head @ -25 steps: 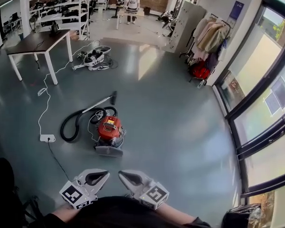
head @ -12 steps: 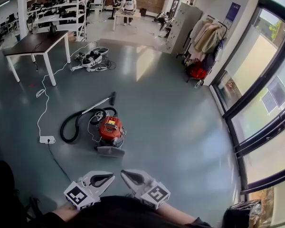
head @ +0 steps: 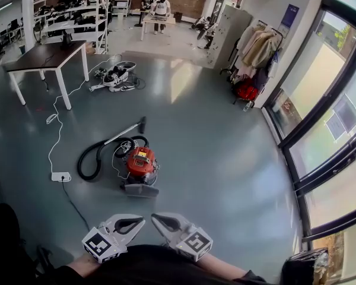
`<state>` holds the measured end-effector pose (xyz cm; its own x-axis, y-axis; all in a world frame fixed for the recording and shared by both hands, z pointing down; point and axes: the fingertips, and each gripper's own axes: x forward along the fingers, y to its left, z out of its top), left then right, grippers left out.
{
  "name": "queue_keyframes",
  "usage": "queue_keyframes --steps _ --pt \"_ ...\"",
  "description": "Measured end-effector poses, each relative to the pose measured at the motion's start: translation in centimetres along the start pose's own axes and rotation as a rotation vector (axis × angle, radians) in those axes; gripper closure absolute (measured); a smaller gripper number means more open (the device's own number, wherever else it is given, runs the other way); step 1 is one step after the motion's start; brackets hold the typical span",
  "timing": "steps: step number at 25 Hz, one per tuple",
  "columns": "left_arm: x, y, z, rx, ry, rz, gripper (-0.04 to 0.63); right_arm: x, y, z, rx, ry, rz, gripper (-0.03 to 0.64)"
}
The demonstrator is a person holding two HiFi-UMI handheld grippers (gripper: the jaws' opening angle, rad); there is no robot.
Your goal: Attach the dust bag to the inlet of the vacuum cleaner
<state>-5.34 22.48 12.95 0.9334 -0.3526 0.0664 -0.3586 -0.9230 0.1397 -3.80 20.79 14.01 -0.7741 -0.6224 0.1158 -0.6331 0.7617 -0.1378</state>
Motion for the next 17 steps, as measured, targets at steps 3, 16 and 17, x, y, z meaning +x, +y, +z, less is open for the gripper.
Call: queue_keyframes --steps 3,16,17 --pt "0.0 0.0 -0.1 0.007 0.001 -0.003 0.586 0.0 0.0 -0.5 -0.001 0.007 0.001 0.624" --pt "0.3 -0.1 -0.8 0.002 0.013 -0.005 0.586 -0.2 -0.1 -1.3 -0.001 0.023 -0.007 0.624" --pt "0.3 -0.1 -0.8 0.002 0.014 -0.006 0.586 -0.2 -0.1 -1.5 0.001 0.023 -0.008 0.624"
